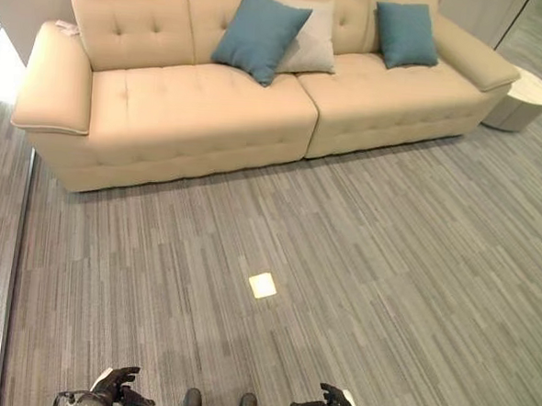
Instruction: Pick up all the scattered cushions and arrange them neatly on the sofa.
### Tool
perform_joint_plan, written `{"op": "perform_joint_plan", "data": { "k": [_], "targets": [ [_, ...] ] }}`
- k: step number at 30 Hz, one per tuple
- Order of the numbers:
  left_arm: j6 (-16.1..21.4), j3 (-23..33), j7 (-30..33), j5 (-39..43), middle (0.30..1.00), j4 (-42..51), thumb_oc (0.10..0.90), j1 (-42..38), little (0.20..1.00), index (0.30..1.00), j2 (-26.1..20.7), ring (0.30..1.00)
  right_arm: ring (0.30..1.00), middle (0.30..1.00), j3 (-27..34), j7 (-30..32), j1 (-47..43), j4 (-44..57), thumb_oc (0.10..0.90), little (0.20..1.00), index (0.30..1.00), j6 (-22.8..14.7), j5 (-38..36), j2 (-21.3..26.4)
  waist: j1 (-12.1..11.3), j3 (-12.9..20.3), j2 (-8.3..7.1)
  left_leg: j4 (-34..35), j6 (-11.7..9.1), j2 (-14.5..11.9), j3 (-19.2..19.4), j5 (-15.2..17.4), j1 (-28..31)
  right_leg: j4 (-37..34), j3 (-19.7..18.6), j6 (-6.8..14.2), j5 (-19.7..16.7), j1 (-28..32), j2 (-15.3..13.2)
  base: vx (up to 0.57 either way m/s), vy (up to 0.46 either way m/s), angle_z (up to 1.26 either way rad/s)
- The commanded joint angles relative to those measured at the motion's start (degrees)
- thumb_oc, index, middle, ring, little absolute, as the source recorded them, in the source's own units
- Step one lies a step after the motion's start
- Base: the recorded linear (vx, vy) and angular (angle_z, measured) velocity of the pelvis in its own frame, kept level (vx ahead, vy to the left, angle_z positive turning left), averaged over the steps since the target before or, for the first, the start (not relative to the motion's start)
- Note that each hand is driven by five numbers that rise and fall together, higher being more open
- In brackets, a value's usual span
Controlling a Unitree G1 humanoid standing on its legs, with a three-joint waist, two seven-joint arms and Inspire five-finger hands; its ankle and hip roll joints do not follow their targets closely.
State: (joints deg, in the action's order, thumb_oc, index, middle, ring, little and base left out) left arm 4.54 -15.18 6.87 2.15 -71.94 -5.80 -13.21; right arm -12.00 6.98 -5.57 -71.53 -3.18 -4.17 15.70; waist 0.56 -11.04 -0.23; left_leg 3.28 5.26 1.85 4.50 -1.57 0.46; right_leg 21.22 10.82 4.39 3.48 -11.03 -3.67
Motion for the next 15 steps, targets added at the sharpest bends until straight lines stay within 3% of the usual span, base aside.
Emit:
{"op": "perform_joint_plan", "data": {
  "k": [1,4,6,9,10,14,15],
  "targets": [
    [0.44,1.63,0.30,0.20,0.900,-0.44,0.800,-1.15,0.900,0.900,-1.69,0.900,0.900,0.900,-2.09,0.68,0.68,0.78,0.800,0.900,0.900,-0.66,1.01,0.59,-1.25,0.90,-0.80,-8.36,-0.06,0.65,-5.18,10.76,-0.12,0.20,-0.53,4.27,-2.41,1.02,-4.32,0.20,0.002,0.08],
    [0.39,1.54,0.30,-0.18,0.900,-0.51,0.800,-1.46,0.900,0.900,-1.76,0.900,0.900,0.900,-2.68,0.69,0.54,1.08,0.800,0.900,0.900,-0.91,1.34,0.89,-0.64,1.06,-1.16,-6.44,-0.50,0.95,-6.19,11.63,2.76,-5.15,1.42,2.82,-1.28,-0.95,-2.19,0.25,-0.054,0.02],
    [0.45,1.33,0.05,-0.68,0.900,-0.78,0.800,-1.42,0.900,0.900,-1.61,0.900,0.900,0.900,-3.34,0.61,0.93,1.49,0.800,0.900,0.900,-0.91,1.82,1.42,0.06,1.05,-1.78,-5.21,-1.31,1.35,-7.21,12.98,5.68,-13.47,4.10,2.46,-3.68,-2.65,-1.46,0.28,-0.094,0.00],
    [0.85,1.12,0.00,-0.92,0.900,-0.66,0.800,-1.91,0.900,0.900,-1.44,0.900,0.900,0.900,-3.42,0.48,1.17,1.52,0.800,0.900,0.900,-0.84,1.84,1.95,1.11,0.98,-1.46,-4.16,-2.27,1.02,-9.43,13.81,8.77,-15.87,1.58,2.54,-4.36,-3.56,0.52,0.36,-0.121,0.26],
    [0.93,0.93,0.14,-1.11,0.900,-0.69,0.800,-1.71,0.900,0.900,-1.23,0.900,0.900,0.900,-3.39,0.37,1.62,1.39,0.800,0.900,0.900,-0.96,1.62,2.05,1.39,1.32,-1.41,-4.00,-2.49,1.02,-10.17,13.96,9.28,-15.80,0.17,1.66,-4.29,-3.15,1.38,0.27,-0.131,0.61],
    [0.96,0.35,-0.29,-1.82,0.900,-1.19,0.800,-1.64,0.900,0.900,-0.68,0.900,0.900,0.900,-3.11,0.26,1.99,1.09,0.800,0.900,0.900,-1.13,1.32,2.17,1.80,2.96,-0.93,-4.92,-4.71,-0.62,-10.30,11.98,9.29,-16.60,1.09,0.17,-3.96,-1.50,2.55,0.22,-0.147,0.67],
    [1.01,-0.46,-0.62,-2.18,0.900,-0.84,0.800,-1.98,0.900,0.900,-0.63,0.900,0.900,0.900,-2.78,0.22,2.02,1.12,0.800,0.900,0.900,-1.59,0.40,2.23,2.07,2.66,-1.00,-12.15,-7.74,-1.98,-8.51,7.97,6.29,-17.97,1.67,-0.82,-3.12,1.34,3.09,0.15,-0.196,0.31]
  ]
}}
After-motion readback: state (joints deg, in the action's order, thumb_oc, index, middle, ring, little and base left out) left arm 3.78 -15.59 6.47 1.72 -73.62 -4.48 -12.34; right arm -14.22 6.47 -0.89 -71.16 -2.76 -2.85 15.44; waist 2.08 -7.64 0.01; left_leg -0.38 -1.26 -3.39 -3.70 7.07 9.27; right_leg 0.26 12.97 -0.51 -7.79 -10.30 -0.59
